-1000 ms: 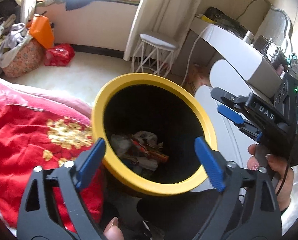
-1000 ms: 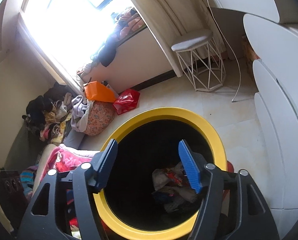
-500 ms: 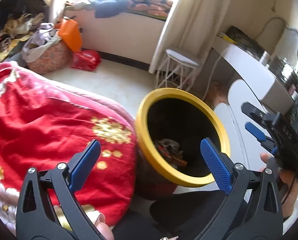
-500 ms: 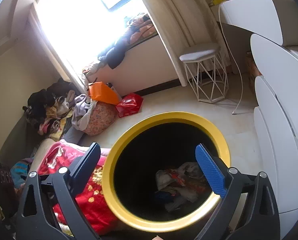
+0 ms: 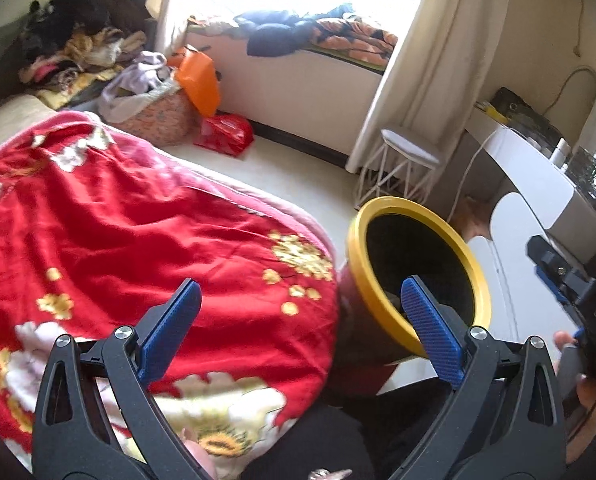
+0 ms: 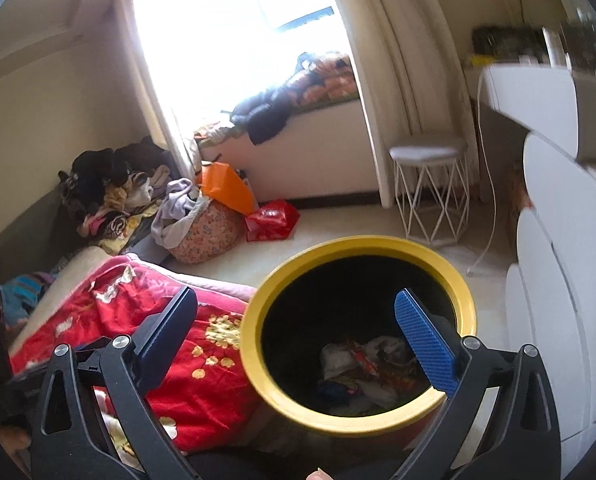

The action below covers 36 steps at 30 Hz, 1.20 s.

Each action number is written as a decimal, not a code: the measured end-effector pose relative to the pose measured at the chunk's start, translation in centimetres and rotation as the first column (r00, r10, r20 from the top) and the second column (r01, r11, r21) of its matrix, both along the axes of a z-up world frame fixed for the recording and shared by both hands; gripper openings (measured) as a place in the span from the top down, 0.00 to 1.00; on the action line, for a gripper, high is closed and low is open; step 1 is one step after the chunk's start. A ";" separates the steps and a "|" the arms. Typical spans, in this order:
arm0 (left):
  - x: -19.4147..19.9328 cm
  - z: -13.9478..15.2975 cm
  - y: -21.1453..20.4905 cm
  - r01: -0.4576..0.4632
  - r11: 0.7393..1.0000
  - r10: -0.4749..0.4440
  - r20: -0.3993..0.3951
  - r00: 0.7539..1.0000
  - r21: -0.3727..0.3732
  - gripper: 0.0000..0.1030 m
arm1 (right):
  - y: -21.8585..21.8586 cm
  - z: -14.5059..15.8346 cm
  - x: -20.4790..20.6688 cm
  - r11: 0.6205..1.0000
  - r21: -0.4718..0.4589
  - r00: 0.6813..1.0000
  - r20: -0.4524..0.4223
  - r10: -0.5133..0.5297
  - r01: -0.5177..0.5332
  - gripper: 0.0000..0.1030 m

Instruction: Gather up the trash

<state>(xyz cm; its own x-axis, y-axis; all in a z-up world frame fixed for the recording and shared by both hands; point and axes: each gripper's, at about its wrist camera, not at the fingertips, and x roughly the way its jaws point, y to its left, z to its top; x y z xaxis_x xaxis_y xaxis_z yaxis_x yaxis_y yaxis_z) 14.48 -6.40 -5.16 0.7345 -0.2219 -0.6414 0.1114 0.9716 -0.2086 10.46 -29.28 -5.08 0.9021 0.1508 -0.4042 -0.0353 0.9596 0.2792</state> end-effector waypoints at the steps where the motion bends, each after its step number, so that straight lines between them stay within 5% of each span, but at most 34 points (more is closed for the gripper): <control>1: -0.4 0.1 0.2 -0.006 1.000 0.006 0.011 1.000 0.010 0.10 | 0.6 0.2 -0.4 1.000 -0.014 1.000 0.017 -0.001 0.001 0.06; 19: -8.4 0.4 3.7 -0.111 0.992 0.094 0.232 0.968 0.061 0.10 | 4.5 -0.1 -8.2 0.986 -0.130 0.946 0.319 -0.060 0.106 0.06; 36: -8.3 0.7 3.7 -0.113 0.992 0.097 0.232 0.968 0.059 0.10 | 4.6 -0.9 -7.4 0.989 -0.121 0.957 0.286 -0.053 0.091 0.06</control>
<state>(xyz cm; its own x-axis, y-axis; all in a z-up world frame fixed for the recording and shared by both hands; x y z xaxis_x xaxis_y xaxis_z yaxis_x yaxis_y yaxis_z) 6.17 -2.71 -4.48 0.8799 -0.0957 -0.4654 0.0446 0.9918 -0.1197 3.03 -24.63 -5.95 0.9885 0.0441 -0.1444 -0.0237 0.9899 0.1396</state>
